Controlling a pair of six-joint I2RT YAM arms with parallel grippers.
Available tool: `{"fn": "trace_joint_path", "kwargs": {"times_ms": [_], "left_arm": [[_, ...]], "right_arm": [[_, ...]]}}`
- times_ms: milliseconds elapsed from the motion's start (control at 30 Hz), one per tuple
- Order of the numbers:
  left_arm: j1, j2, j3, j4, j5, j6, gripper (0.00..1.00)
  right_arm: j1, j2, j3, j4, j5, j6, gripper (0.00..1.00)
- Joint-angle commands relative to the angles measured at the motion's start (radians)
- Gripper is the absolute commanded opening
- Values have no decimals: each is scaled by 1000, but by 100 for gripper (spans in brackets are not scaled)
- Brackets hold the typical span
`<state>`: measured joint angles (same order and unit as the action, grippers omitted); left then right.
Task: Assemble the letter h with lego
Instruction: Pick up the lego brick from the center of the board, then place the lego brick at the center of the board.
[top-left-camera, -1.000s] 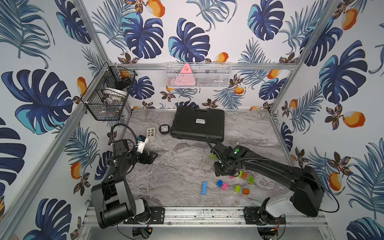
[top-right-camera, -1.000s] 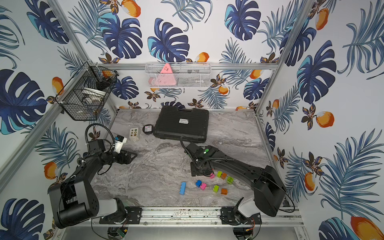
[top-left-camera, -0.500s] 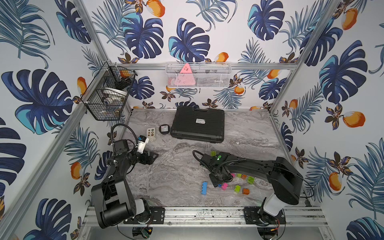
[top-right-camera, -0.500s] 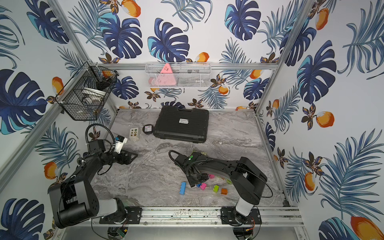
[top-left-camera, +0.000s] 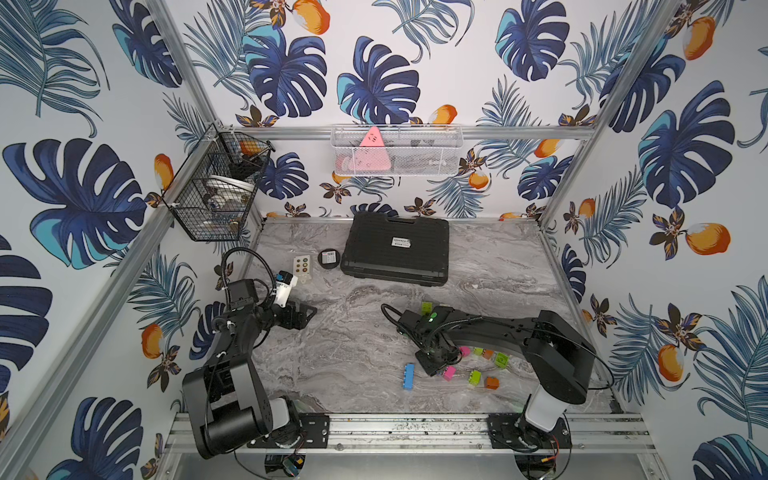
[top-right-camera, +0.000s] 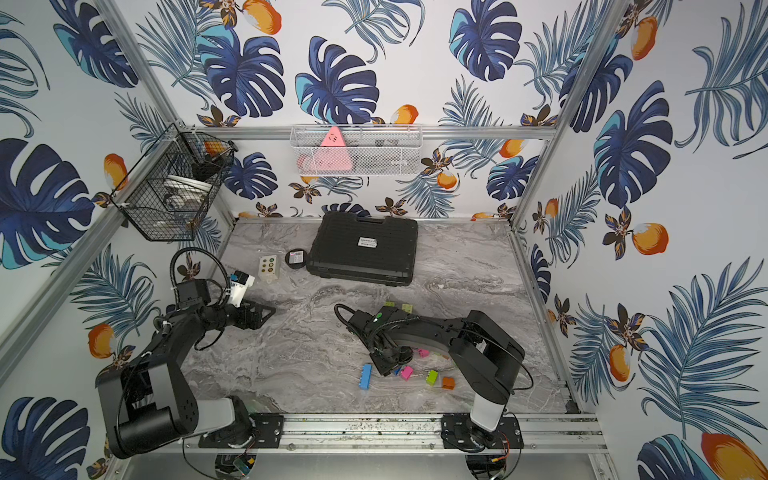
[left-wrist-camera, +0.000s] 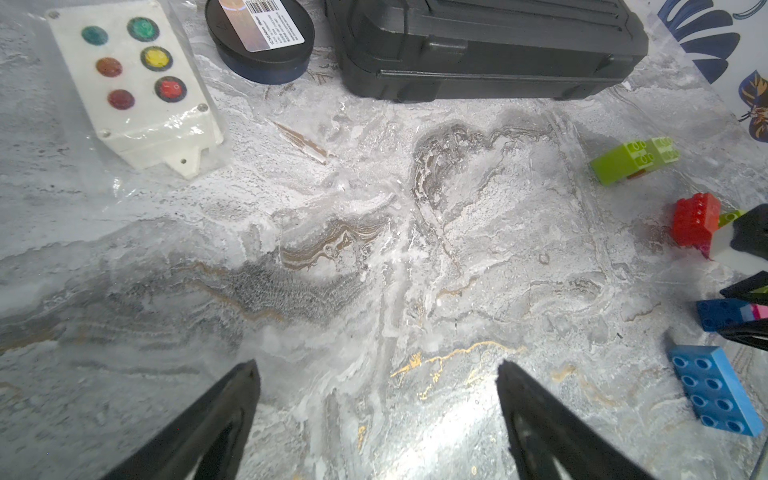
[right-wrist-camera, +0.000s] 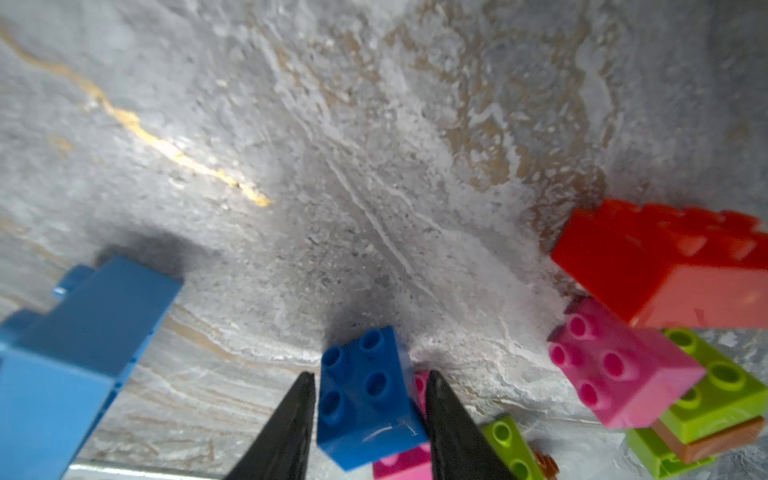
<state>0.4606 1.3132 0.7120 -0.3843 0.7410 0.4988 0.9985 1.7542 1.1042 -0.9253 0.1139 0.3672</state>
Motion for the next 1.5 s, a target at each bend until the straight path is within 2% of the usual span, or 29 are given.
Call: {"fn": "trace_joint_path", "kwargs": {"times_ms": [0, 167, 300, 500, 633, 800, 933, 1100, 1233, 1367, 1467], "left_arm": [[4, -3, -3, 5, 16, 9, 94], [2, 3, 1, 4, 12, 8, 94], [3, 18, 36, -34, 7, 18, 94], [1, 26, 175, -200, 71, 30, 93], [1, 0, 172, -198, 57, 19, 93], [4, -10, 112, -166, -5, 28, 93], [10, 10, 104, -180, -25, 23, 93], [13, -5, 93, -164, -30, 17, 93], [13, -23, 84, -156, -42, 14, 93], [13, -28, 83, -155, -44, 15, 93], [13, -34, 80, -156, -49, 15, 93]], "right_arm": [[-1, 1, 17, 24, -8, -32, 41], [-1, -24, 24, 38, -1, -37, 34], [0, -94, 83, 90, 43, -52, 33], [-1, -144, 154, 322, 124, -44, 34], [0, -40, 192, 563, 90, -2, 36], [4, 163, 291, 732, 4, 61, 36], [6, 224, 238, 876, -17, 52, 35], [6, 207, 115, 901, -24, -47, 37], [5, 171, 0, 927, -26, -54, 37], [6, 135, -54, 926, -14, -48, 42], [6, 100, -62, 883, 6, -45, 49]]}}
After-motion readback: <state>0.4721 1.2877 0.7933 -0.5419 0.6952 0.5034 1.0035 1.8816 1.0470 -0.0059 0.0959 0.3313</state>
